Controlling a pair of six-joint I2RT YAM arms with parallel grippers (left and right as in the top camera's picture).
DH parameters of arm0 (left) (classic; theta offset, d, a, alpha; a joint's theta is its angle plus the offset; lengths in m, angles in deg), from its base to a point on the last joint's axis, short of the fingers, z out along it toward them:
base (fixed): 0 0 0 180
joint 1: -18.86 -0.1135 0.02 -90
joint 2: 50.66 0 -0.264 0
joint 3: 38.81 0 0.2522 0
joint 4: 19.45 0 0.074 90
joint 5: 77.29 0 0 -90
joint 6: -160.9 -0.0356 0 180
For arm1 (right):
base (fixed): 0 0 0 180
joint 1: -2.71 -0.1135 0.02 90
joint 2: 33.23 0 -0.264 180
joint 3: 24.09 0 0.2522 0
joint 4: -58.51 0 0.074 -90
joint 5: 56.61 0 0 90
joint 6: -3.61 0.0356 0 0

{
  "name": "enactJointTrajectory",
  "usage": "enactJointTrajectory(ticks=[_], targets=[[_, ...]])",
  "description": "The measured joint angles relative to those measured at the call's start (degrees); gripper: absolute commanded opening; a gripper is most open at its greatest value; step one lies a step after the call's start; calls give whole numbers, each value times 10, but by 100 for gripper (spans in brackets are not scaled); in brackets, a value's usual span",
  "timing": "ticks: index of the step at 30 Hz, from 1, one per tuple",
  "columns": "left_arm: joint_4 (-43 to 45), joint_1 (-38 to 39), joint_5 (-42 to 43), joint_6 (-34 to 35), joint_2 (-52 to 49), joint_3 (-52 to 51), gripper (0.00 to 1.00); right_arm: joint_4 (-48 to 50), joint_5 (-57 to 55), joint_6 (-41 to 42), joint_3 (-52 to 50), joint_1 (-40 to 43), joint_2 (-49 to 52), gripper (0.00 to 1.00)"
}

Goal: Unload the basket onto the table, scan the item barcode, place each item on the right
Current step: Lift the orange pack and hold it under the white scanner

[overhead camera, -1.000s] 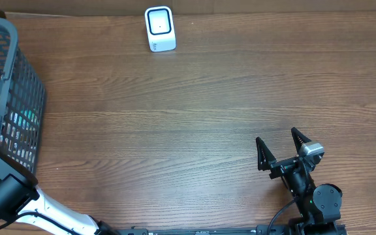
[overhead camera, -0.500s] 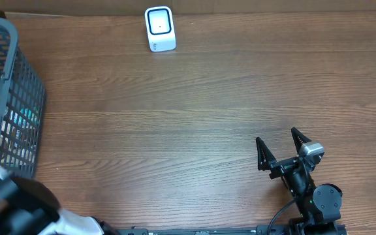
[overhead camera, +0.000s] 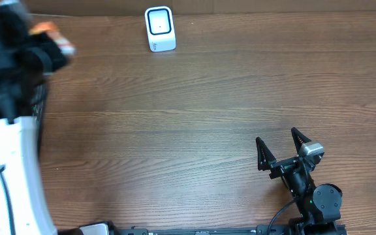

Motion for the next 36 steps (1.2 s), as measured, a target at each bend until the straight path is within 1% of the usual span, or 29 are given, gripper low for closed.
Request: enactJointTrajectory(ticks=[4,10,12,19,23,25,26,27,28,30,31,32,36], targets=[[14,121,37,-14,-57,-14,5,0,0,0,0,0,0,100],[67,243,68,-9,-188,-22,4,0,0,0,0,0,0,100],[95,273,80,7,-234,-23,4,0,0,0,0,0,0,100],[202,337,132,74,-353,-26,4,0,0,0,0,0,0,100],[234,366,150,128,-407,-27,5,0,0,0,0,0,0,100],[239,376,155,152,-428,-27,7,0,0,0,0,0,0,100],[241,380,156,163,-436,-27,13,0,0,0,0,0,0,100],[241,383,158,172,-445,-27,28,0,0,0,0,0,0,100],[242,386,159,179,-452,-27,48,0,0,0,0,0,0,100],[242,391,160,192,-463,-27,67,0,0,0,0,0,0,100],[242,393,162,196,-465,-28,72,0,0,0,0,0,0,100],[242,393,162,198,-465,-28,74,0,0,0,0,0,0,100],[242,393,163,209,-465,-28,75,0,0,0,0,0,0,100]])
